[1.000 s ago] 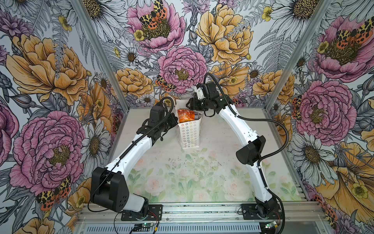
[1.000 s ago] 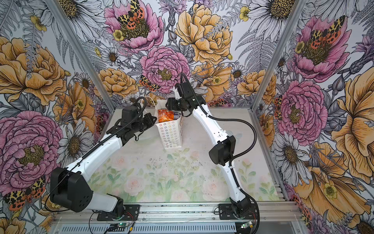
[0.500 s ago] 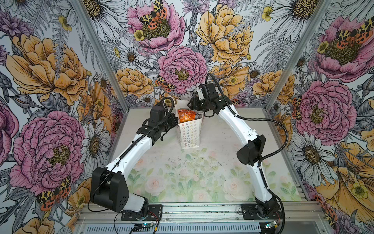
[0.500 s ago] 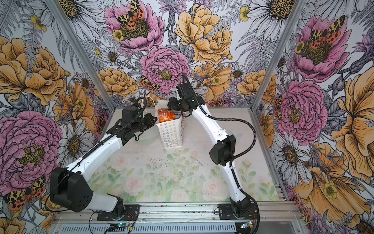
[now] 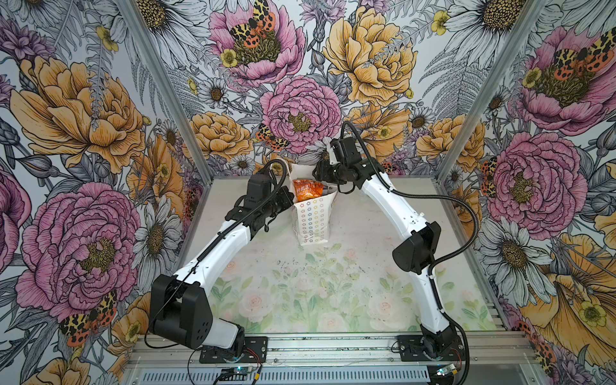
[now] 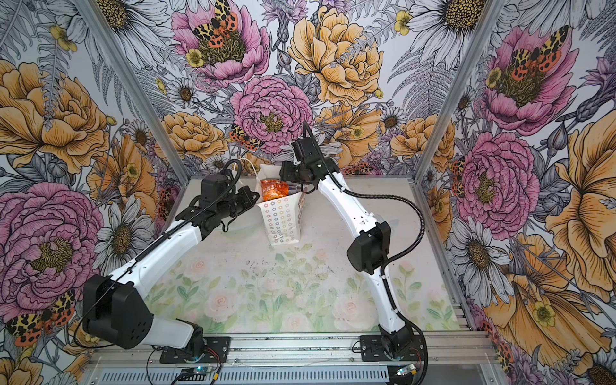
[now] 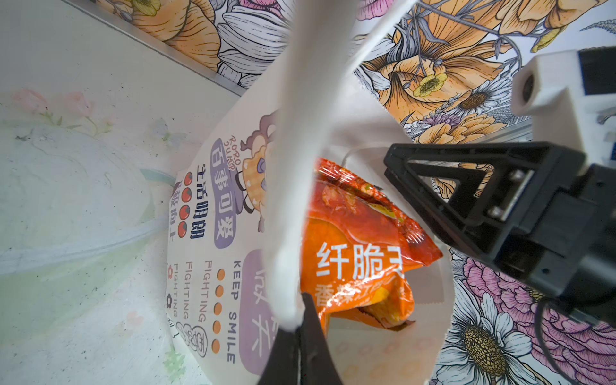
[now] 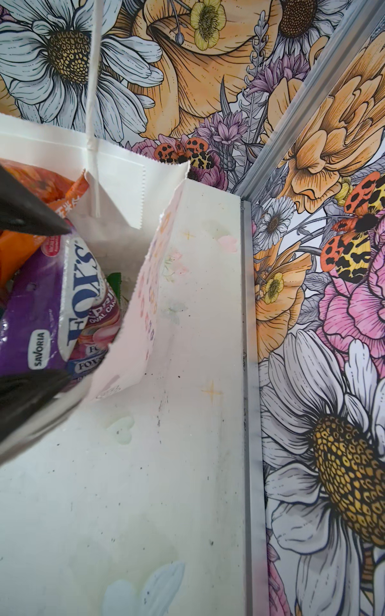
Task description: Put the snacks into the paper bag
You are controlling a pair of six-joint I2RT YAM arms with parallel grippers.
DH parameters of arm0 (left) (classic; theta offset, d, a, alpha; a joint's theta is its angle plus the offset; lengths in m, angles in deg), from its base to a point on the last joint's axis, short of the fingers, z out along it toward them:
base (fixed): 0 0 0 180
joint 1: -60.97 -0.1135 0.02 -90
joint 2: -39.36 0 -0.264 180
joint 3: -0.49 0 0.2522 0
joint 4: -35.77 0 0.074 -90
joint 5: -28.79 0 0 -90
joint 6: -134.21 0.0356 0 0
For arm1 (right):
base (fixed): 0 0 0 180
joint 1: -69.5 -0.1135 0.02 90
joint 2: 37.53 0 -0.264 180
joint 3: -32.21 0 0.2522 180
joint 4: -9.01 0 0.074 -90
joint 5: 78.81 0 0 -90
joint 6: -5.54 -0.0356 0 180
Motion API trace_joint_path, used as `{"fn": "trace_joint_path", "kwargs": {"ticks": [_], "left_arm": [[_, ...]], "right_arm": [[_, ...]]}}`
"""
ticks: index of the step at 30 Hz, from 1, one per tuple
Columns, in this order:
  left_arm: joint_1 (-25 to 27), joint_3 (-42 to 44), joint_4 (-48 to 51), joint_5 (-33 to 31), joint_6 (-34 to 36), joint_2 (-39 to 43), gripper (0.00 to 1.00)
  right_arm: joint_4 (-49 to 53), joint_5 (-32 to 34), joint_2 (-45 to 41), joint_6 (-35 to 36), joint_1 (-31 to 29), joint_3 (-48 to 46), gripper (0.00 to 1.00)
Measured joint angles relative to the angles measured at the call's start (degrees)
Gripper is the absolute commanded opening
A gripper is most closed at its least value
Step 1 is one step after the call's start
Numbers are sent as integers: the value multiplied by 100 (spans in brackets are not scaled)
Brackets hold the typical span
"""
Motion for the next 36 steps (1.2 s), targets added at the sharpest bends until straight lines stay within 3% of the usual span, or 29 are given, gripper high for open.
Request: {"fn": "trace_joint_path", "kwargs": {"ticks": [9,36], "left_arm": [[0,0,-2,0,0,-2,0],[0,0,-2,0,0,-2,0]], "right_arm": [[129,122,341,-44,0,568,60],[-201,505,264,92,15,551,60]]}}
